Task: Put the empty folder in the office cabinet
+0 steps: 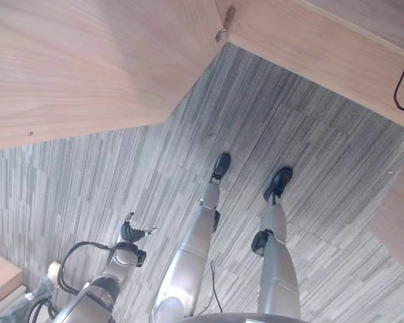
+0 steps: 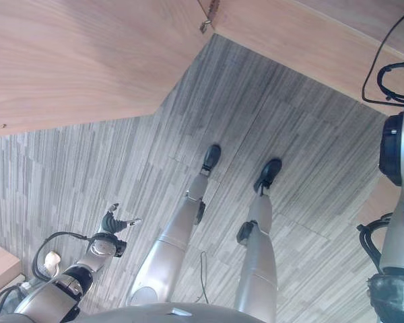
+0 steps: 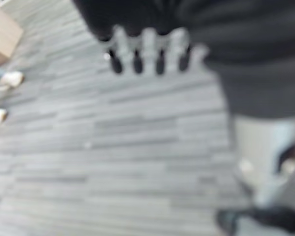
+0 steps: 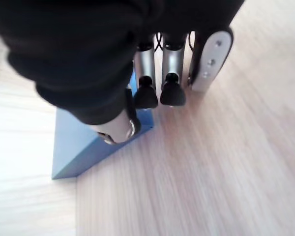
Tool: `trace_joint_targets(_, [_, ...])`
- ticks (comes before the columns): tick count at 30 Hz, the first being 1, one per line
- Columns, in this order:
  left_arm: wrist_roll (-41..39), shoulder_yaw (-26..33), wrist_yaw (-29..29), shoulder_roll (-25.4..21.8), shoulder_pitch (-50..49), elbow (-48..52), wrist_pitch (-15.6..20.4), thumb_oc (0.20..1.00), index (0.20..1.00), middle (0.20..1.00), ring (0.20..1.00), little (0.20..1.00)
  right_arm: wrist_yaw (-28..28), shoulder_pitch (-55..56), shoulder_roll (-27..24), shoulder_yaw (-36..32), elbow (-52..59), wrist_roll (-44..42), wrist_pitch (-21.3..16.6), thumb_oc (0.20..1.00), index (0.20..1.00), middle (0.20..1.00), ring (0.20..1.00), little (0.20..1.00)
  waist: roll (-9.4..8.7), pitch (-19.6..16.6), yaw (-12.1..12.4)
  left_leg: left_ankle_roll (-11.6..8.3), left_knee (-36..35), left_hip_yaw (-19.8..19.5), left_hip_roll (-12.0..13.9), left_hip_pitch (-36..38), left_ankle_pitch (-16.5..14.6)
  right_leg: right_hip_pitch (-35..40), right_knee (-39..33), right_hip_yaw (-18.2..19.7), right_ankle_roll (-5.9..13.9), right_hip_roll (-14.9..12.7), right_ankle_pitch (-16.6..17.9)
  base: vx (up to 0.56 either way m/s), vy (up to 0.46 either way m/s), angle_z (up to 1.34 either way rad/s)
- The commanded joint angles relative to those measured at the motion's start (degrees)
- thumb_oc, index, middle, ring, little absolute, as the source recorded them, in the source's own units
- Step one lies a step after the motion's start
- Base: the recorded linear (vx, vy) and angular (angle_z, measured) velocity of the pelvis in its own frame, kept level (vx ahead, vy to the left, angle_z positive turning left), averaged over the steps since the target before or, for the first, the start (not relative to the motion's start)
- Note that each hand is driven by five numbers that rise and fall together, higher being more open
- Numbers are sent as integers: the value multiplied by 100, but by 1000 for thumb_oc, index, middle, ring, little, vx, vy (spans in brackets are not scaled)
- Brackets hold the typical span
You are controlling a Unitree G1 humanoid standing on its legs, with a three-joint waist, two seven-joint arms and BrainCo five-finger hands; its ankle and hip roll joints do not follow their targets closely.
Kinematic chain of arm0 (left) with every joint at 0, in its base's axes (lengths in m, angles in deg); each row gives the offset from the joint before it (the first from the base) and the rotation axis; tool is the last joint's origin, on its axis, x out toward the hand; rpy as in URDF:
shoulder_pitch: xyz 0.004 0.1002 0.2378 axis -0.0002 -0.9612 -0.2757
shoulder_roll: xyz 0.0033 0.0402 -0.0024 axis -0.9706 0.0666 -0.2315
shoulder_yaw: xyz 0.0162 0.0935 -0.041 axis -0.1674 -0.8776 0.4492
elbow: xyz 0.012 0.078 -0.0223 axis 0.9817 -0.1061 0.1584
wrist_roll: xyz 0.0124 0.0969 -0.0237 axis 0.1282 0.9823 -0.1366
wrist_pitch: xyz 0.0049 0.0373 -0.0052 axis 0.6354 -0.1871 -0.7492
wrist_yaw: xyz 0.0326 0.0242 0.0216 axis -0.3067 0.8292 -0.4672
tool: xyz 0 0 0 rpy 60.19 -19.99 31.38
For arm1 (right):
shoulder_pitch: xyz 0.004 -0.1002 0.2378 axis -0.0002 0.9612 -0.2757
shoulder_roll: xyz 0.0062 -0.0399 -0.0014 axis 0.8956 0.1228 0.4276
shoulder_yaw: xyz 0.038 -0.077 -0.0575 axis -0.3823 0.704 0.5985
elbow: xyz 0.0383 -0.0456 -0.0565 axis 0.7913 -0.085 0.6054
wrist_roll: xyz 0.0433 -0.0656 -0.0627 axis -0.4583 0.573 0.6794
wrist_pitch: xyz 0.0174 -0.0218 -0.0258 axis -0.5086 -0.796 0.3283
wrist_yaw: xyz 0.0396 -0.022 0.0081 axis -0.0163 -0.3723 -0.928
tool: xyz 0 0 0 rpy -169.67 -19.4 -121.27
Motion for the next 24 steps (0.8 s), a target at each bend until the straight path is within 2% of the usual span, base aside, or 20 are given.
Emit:
trace_joint_targets(1, [135, -92, -71, -162, -239, -184, -84, 1000, 1000, 1000, 1000, 1000, 219, -291, -270, 515, 133, 218, -236, 200, 200, 200, 200, 200, 197, -32, 193, -480, -1714, -207, 63, 841, 325, 725, -11, -284, 665, -410, -885, 61, -25, -2])
trace_joint_targets(6, [114, -71, -68, -151, -283, -175, -79, 1000, 1000, 1000, 1000, 1000, 93, -242, -314, 397, -14, 295, -272, 200, 200, 200, 200, 200, 237, -21, 209, -454, -1714, -204, 28, 819, 460, 688, -11, -331, 631, -429, -742, -37, 22, 0])
trace_joint_targets(7, [113, -70, -72, -147, -288, -177, -78, 1000, 1000, 1000, 1000, 1000, 47, -234, -326, 358, -45, 301, -287, 200, 200, 200, 200, 200, 240, -27, 206, -449, -1714, -210, 21, 828, 457, 693, -11, -323, 629, -425, -740, 56, -26, 1])
trace_joint_targets(8, [111, -68, -71, -145, -285, -181, -80, 1000, 1000, 1000, 1000, 1000, 46, -235, -325, 360, -42, 303, -285, 200, 200, 200, 200, 200, 227, -72, 198, -460, -1714, -217, 45, 882, 315, 748, -11, -271, 658, -402, -879, 0, 0, 0])
trace_joint_targets(9, [81, -58, -103, -127, -297, -181, -61, 1000, 1000, 1000, 1000, 1000, -115, -215, -364, 253, -98, 306, -375, 200, 200, 200, 200, 200, 248, -37, 192, -444, -1714, -203, 15, 846, 446, 707, -11, -311, 629, -424, -739, 50, -20, 3])
trace_joint_targets(10, [66, -45, -127, -115, -297, -199, -53, 1000, 1000, 1000, 1000, 1000, -223, -181, -378, 166, -96, 294, -440, 200, 200, 200, 200, 200, 236, -86, 175, -455, -1714, -211, 35, 910, 304, 773, -11, -254, 660, -399, -876, -72, 33, 1])
trace_joint_targets(11, [64, -43, -151, -107, -296, -205, -46, 1000, 1000, 1000, 1000, 1000, -305, -147, -380, 93, -104, 293, -488, 200, 200, 200, 200, 200, 250, -45, 173, -444, -1714, -202, 13, 867, 437, 724, -11, -307, 635, -423, -736, 52, -29, 0])
trace_joint_targets(12, [63, -41, -151, -107, -292, -209, -48, 1000, 1000, 1000, 1000, 1000, -313, -140, -379, 87, -92, 298, -488, 200, 200, 200, 200, 200, 236, -90, 165, -455, -1714, -210, 36, 921, 299, 779, -11, -255, 664, -401, -872, -70, 32, 0])
trace_joint_targets(13, [47, -47, -186, -95, -278, -219, -47, 1000, 1000, 1000, 1000, 1000, -430, -95, -373, -11, -68, 263, -562, 200, 200, 200, 200, 200, 250, -57, 153, -442, -1714, -203, 6, 875, 449, 731, -11, -302, 638, -420, -727, 0, 0, 0])
trace_joint_targets(24, [-51, 60, -420, -23, 153, -524, -61, 1000, 1000, 1000, 1000, 1000, -1062, 151, 12, -422, 411, 439, -895, 200, 200, 200, 200, 200, 207, -67, -101, -448, -1714, -127, 53, 1017, 433, 804, -11, -194, 625, -387, -653, -8, 3, 0])
